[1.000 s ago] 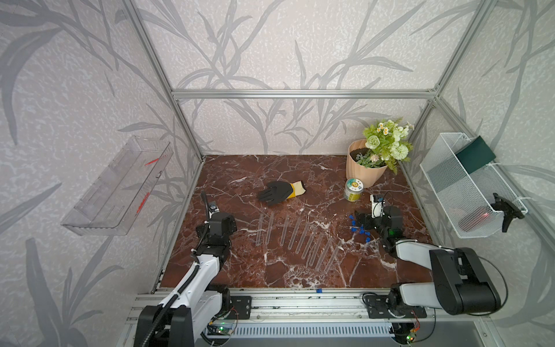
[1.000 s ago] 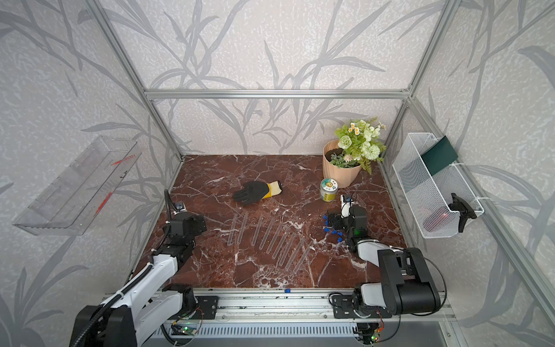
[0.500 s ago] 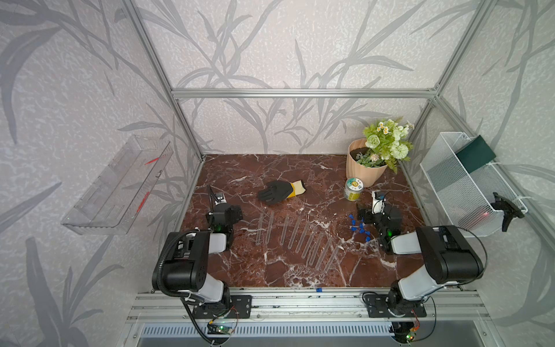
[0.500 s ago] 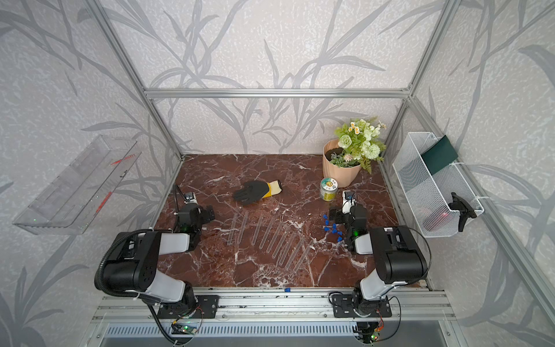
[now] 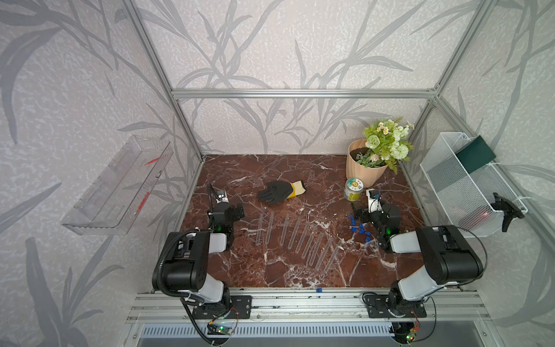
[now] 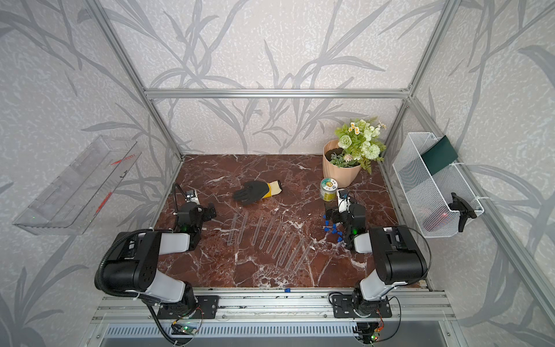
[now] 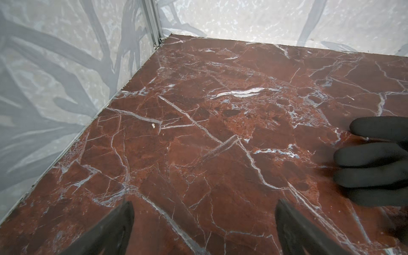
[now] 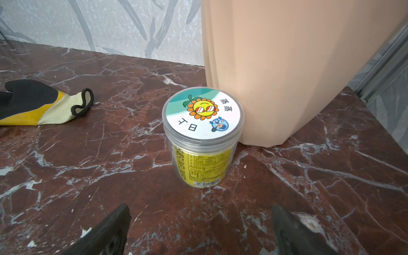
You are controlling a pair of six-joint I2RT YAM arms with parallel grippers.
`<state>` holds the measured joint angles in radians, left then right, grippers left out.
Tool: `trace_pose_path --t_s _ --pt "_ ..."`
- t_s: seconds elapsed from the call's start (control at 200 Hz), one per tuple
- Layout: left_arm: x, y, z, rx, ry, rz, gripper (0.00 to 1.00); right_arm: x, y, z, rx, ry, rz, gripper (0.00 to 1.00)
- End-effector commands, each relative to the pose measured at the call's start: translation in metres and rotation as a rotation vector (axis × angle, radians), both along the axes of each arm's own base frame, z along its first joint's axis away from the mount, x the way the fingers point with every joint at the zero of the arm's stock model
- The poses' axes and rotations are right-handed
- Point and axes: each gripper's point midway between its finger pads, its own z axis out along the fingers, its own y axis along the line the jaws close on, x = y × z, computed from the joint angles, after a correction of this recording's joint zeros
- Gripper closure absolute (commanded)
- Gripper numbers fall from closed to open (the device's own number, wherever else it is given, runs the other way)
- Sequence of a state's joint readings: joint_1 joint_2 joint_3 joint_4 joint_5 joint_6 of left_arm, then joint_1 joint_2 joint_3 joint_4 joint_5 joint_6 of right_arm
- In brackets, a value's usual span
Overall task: Remove stoppers from test tubes
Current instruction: Reset both arms
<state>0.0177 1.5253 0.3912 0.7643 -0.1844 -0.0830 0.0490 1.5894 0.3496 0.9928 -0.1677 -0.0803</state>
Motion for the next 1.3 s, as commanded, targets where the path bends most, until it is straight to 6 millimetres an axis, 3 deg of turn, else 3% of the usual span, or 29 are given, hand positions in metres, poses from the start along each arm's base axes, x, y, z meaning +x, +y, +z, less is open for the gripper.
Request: trace_pose_path --t_s 0.0,0.4,0.535,0.6,0.655,0.785,0.885,1.295 --pt "0.009 -0.001 0.016 0.015 -0.053 -0.012 0.01 0.004 0.005 0.008 -0.005 -0.022 0.026 0.01" --pt "0.009 -0.001 0.016 0.014 -0.056 -0.011 0.01 0.003 0.005 0.010 -0.005 -0.037 0.026 0.01" --pt "0.009 -0.001 0.016 0.015 -0.055 -0.013 0.01 -0.030 -0.021 0.019 0.019 -0.184 -0.120 0.01" --pt "0.009 -0.001 0.016 0.015 -0.055 -0.013 0.01 -0.035 -0.006 0.022 -0.005 -0.171 -0.025 0.01" --pt "0.009 -0.001 0.016 0.014 -0.056 -0.013 0.01 -0.032 0.002 0.021 -0.011 -0.169 0.011 0.01" --pt "0.009 -0.001 0.016 0.014 -0.056 -0.013 0.01 -0.017 -0.018 0.017 0.018 -0.147 -0.104 0.01" --pt "0.009 -0.001 0.017 0.015 -0.056 -0.013 0.01 -0.009 -0.013 0.015 0.025 -0.117 -0.074 0.01" --pt "0.009 -0.002 0.016 0.015 -0.055 -0.014 0.01 0.004 -0.029 0.009 0.013 -0.040 -0.186 0.01"
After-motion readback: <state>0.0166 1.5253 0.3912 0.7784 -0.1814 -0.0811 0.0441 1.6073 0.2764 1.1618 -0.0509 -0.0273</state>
